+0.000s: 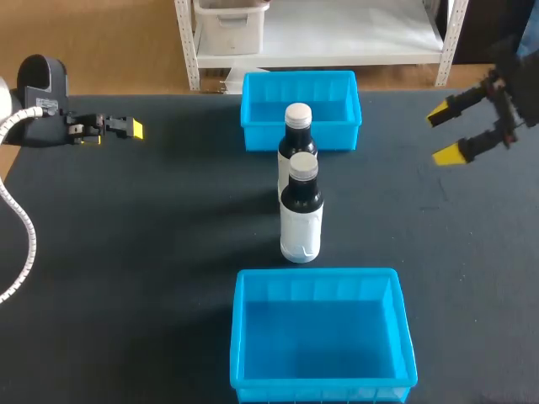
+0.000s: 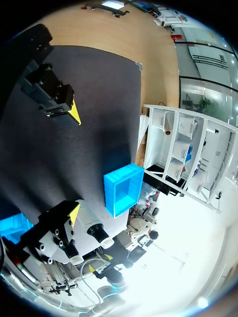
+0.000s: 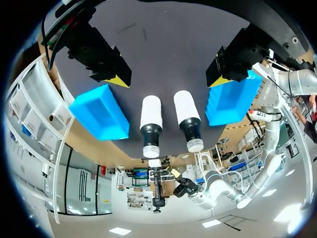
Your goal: Pick up the bottle, and place it in the far bin if it is heavy, or in the near bin if it is light.
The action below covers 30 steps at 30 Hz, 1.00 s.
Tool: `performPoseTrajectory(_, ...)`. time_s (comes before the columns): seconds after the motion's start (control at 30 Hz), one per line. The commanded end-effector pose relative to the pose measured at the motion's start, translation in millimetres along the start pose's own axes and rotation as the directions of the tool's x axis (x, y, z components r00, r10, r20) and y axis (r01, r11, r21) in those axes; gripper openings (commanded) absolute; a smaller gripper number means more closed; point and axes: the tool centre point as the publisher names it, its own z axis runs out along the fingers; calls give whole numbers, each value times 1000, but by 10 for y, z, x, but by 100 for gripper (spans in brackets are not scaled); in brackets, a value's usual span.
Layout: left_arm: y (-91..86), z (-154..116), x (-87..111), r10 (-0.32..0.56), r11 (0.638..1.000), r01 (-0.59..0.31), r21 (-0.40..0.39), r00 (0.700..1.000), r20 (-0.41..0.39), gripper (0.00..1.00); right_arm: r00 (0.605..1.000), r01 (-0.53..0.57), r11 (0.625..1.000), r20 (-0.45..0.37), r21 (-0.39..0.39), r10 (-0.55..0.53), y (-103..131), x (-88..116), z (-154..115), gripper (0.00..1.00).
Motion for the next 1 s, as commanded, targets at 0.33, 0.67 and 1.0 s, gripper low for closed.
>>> performPoseTrajectory(0.33, 0, 0, 0, 0, 1000, 0, 0, 1000, 0, 100, 998, 64, 998, 15, 10, -64, 426, -215, 539, 100)
performPoseTrajectory(0.67, 0, 0, 0, 0, 1000, 0, 0, 1000, 0, 100, 998, 63, 997, -8, -33, -63, 479, -336, 863, 100)
performPoseTrajectory(1.0, 0, 0, 0, 0, 1000, 0, 0, 1000, 0, 100, 998, 65, 996, -9, -59, -65, 508, -444, 1126, 100)
